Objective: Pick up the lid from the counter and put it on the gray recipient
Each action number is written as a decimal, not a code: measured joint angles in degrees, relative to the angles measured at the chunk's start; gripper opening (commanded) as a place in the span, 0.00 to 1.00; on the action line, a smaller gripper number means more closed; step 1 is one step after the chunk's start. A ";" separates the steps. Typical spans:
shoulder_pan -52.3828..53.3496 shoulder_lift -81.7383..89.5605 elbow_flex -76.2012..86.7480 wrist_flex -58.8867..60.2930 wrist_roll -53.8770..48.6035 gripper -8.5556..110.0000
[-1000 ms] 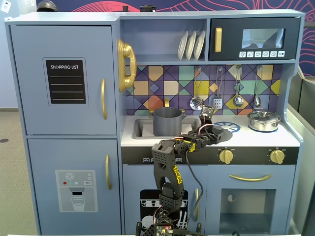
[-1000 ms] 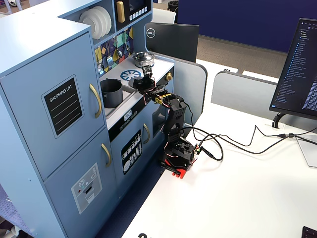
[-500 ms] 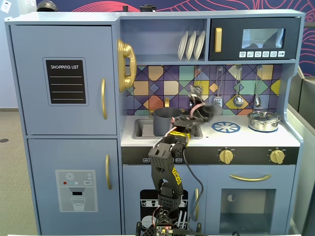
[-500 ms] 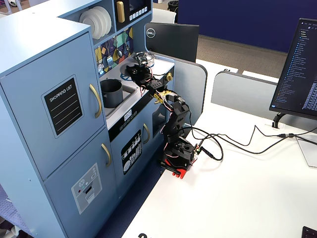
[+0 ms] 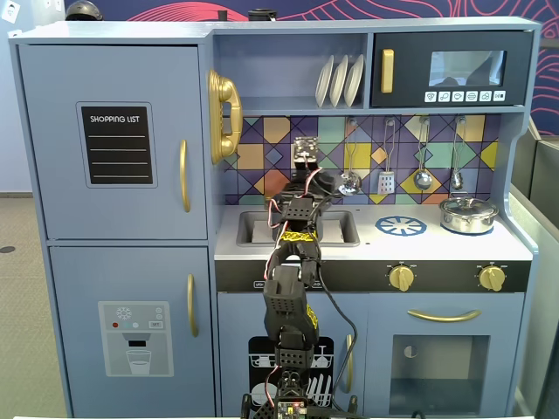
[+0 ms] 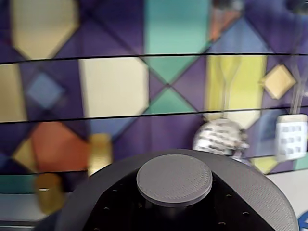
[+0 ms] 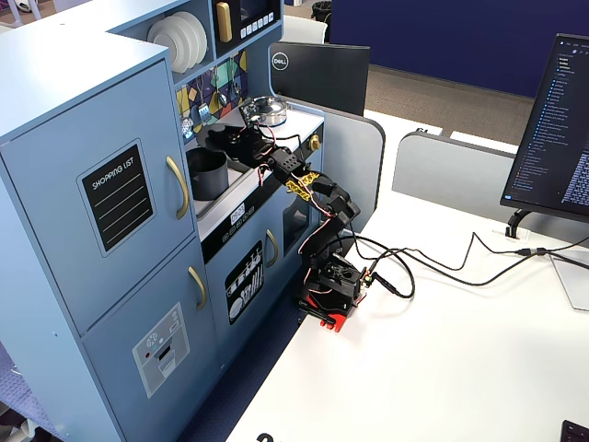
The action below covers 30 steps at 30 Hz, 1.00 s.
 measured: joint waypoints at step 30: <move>-5.89 -5.36 2.81 -2.55 1.93 0.07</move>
